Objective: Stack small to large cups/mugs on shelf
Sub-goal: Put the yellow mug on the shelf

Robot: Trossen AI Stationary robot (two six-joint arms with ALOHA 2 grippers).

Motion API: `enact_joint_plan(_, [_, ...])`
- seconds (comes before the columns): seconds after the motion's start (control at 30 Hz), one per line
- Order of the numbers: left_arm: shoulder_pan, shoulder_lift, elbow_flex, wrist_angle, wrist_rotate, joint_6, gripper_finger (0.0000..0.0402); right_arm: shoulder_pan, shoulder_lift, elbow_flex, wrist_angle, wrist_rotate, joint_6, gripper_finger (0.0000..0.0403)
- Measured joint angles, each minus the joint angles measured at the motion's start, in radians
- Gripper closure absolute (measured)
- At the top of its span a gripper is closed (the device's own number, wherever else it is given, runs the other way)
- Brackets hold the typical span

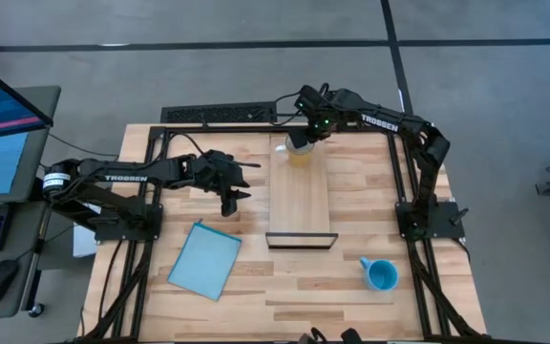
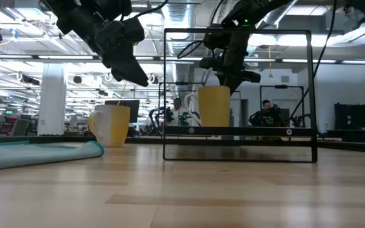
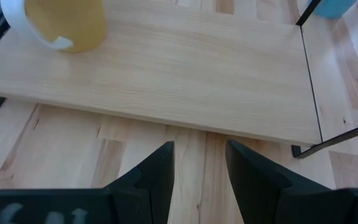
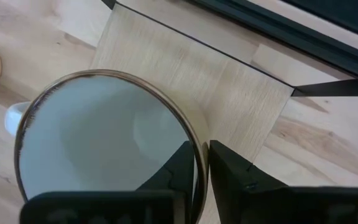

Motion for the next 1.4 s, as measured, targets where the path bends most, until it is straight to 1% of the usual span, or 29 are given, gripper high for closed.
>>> enact_joint_plan(1.2, [0.000, 0.000, 0.000, -0.002, 0.000, 0.000, 0.0267, 0.000, 0.000, -0.001, -0.020, -0.001, -0.002, 0.0338])
enact_joint_plan(1.3, [0.000, 0.000, 0.000, -0.002, 0.000, 0.000, 0.0267, 0.000, 0.000, -0.001, -0.020, -0.003, -0.002, 0.0329])
enact_joint_plan(1.4, [0.000, 0.000, 0.000, -0.002, 0.000, 0.000, 0.0267, 0.000, 0.000, -0.001, -0.020, -0.003, -0.009, 0.0303])
